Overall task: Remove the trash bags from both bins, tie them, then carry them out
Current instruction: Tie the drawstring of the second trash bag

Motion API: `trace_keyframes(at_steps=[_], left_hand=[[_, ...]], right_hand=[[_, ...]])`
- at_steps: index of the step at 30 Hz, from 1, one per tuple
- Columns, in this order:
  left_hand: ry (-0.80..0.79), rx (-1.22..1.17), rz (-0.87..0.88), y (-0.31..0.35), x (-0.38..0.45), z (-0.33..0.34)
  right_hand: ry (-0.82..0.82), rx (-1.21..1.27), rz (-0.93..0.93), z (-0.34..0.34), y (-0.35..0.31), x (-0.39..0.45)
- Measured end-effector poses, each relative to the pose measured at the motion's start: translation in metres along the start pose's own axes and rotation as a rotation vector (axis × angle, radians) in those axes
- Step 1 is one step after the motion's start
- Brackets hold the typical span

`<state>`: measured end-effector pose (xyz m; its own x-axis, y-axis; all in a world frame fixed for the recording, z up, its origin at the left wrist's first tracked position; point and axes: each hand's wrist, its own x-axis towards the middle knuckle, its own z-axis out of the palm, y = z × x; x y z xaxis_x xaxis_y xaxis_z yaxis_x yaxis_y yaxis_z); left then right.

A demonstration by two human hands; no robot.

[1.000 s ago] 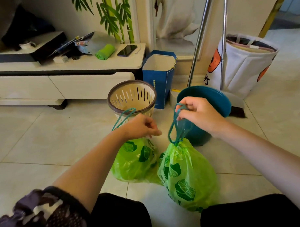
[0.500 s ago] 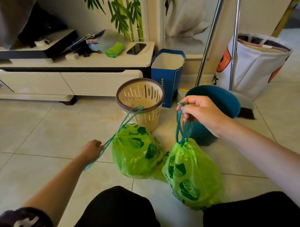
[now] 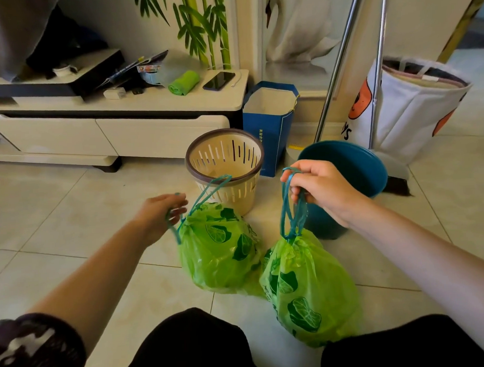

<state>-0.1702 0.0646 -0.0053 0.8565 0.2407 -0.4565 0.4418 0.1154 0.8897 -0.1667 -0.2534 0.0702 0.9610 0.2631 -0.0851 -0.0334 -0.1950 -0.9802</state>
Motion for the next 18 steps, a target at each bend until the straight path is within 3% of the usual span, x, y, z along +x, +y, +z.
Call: trace_keyframes(at_steps=[2, 4, 9, 11, 14, 18], left_hand=[[-0.042, -0.015, 0.059, 0.007, 0.008, 0.018], [-0.045, 0.139, 0.135, 0.006, 0.016, 0.038], [0.029, 0.937, 0.456, -0.008, 0.049, 0.070], [0.071, 1.118, 0.505, -0.014, 0.063, 0.078], [0.158, 1.192, 0.560, -0.021, 0.083, 0.087], [0.088, 1.126, 0.497, -0.032, 0.116, 0.096]], right_hand=[[0.006, 0.004, 0.000, -0.001, 0.001, 0.004], [0.016, 0.001, -0.004, -0.002, 0.002, 0.009], [0.056, 0.005, 0.025, -0.013, 0.004, 0.041], [0.057, 0.011, 0.046, -0.020, 0.006, 0.058], [0.030, 0.036, 0.078, -0.027, 0.012, 0.087], [-0.058, 0.044, 0.151, -0.028, 0.032, 0.130]])
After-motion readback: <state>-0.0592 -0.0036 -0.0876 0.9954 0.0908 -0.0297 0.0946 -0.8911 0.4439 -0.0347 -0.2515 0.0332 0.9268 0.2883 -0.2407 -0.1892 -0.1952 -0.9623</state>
